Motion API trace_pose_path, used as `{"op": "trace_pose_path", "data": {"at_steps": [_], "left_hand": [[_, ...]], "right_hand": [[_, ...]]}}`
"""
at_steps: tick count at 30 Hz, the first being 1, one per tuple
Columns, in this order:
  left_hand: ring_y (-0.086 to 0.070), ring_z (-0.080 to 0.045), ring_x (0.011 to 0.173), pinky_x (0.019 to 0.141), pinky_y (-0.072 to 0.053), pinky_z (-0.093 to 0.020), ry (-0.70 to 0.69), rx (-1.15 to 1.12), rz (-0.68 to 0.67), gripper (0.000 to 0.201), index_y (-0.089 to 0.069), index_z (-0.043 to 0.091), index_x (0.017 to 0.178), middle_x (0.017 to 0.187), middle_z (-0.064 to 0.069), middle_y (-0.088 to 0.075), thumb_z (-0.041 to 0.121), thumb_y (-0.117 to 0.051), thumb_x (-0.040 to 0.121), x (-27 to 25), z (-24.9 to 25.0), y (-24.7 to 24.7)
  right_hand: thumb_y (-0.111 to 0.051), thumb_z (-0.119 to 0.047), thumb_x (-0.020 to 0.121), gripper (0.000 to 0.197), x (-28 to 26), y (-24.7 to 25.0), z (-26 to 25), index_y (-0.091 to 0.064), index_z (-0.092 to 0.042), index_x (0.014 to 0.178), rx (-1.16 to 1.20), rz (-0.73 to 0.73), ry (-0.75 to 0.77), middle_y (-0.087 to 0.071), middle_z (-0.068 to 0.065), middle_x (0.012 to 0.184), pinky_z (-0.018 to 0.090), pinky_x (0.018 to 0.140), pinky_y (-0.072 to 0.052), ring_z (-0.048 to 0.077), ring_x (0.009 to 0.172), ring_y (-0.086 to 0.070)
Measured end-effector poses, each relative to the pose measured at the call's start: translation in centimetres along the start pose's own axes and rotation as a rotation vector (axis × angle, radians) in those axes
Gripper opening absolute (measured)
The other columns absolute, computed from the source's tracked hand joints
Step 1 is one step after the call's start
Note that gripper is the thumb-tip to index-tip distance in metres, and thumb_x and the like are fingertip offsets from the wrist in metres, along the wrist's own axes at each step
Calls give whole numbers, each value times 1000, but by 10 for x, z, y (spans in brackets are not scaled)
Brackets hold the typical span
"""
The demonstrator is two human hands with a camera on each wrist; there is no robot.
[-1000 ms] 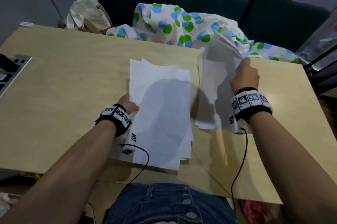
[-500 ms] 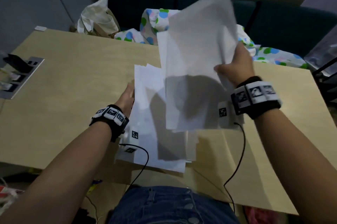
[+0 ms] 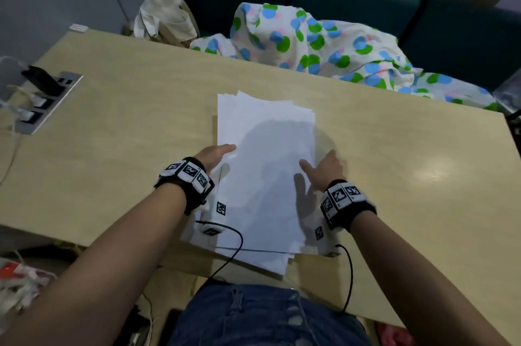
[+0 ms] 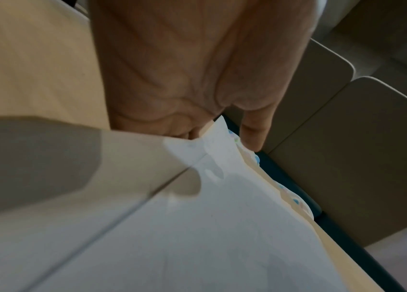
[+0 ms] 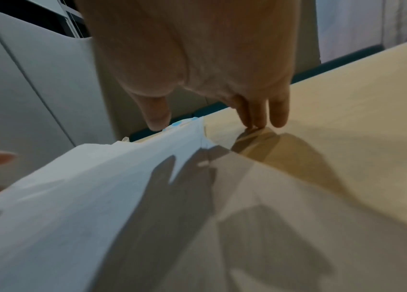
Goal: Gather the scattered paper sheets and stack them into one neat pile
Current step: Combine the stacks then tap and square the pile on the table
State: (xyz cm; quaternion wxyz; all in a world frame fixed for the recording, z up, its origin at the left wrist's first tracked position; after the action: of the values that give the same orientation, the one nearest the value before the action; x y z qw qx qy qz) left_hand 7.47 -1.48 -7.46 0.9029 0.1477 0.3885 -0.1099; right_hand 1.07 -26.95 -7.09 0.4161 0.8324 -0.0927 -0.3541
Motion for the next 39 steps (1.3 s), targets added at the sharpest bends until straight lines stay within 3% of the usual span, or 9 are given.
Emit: {"op": "trace_pose_path", "data": {"at_steps": [6, 13, 17, 21, 24, 26, 29, 34, 39], "left_hand": [[-51, -32, 126, 88, -38, -29, 19, 106, 154, 56, -47, -5, 133, 135, -14, -53, 22, -66, 87, 3, -1, -14], [-62, -33, 113, 100, -48, -41, -258, 31, 138, 39, -59, 3, 122, 121, -17, -65, 0, -62, 84, -2, 18, -16], [-62, -30, 112, 101, -46, -44, -387, -122, 29, 41, -58, 5, 124, 119, -13, -66, -4, -61, 84, -12, 43, -18], [-63, -28, 112, 103, -46, -47, -539, -196, 19, 41, -59, 11, 121, 117, -9, -67, -1, -62, 83, -26, 78, -26], [-57, -23, 117, 105, -43, -36, -678, -242, 126, 43, -52, 9, 130, 124, -5, -61, 1, -58, 87, -43, 110, -31], [-54, -18, 117, 102, -41, -30, -741, -291, 192, 46, -48, 9, 134, 127, -3, -58, 4, -58, 89, -53, 126, -30], [-56, -22, 118, 104, -44, -36, -779, -414, 192, 44, -50, 8, 130, 129, -8, -59, 6, -61, 87, -62, 142, -24], [-67, -20, 89, 82, -54, -31, -808, -375, 119, 30, -64, 7, 110, 100, -9, -70, 0, -69, 81, -67, 144, -16], [-67, -19, 87, 68, -56, -21, -794, -396, 78, 33, -67, 9, 105, 95, -3, -71, 2, -77, 73, -62, 149, -7]], "right_hand": [[-47, -49, 92, 91, -14, -35, -4, 6, -3, 150, 71, -127, 188, 4, 11, 160, 45, 120, -10, 26, 149, 0], [-63, -23, 87, 96, 9, 5, 4, 8, -10, 151, 475, 2, 21, -7, 15, 159, 47, 116, -26, 32, 145, -17], [-79, -23, 62, 91, 28, 48, 3, -35, -5, 139, 691, -5, -55, -48, 21, 137, 44, 85, -53, 36, 115, -56], [-63, 6, 78, 31, 20, 90, -26, -59, 7, 109, 740, 143, 162, -62, 13, 93, 14, 50, -48, 22, 83, -58], [-55, 6, 83, 19, 0, 121, -53, -58, 3, 101, 858, 337, 342, -61, 5, 84, 14, 59, -47, 15, 76, -59], [-53, 6, 85, 14, -16, 139, -68, -53, -7, 86, 909, 431, 453, -52, -7, 72, 1, 49, -40, -6, 60, -52], [-57, 3, 84, 19, -29, 158, -78, -54, -15, 80, 920, 510, 591, -51, -11, 70, 4, 52, -40, -15, 52, -51], [-58, 7, 83, 31, -30, 146, -72, -58, -7, 111, 866, 405, 612, -63, -6, 91, 14, 69, -49, -2, 79, -59], [-58, 8, 82, 54, -35, 151, -68, -38, -13, 128, 944, 413, 606, -58, 2, 115, 39, 95, -51, 25, 110, -59]]}}
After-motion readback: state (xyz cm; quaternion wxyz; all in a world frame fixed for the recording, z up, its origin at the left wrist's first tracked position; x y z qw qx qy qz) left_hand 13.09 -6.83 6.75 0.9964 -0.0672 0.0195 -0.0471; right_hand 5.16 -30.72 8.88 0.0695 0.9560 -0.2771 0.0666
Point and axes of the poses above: each hand's wrist, its own x-axis towards the middle knuckle, its own y-axis out of the back of the hand, z = x × y, the point moved 4 cm from there along x, towards the middle knuckle
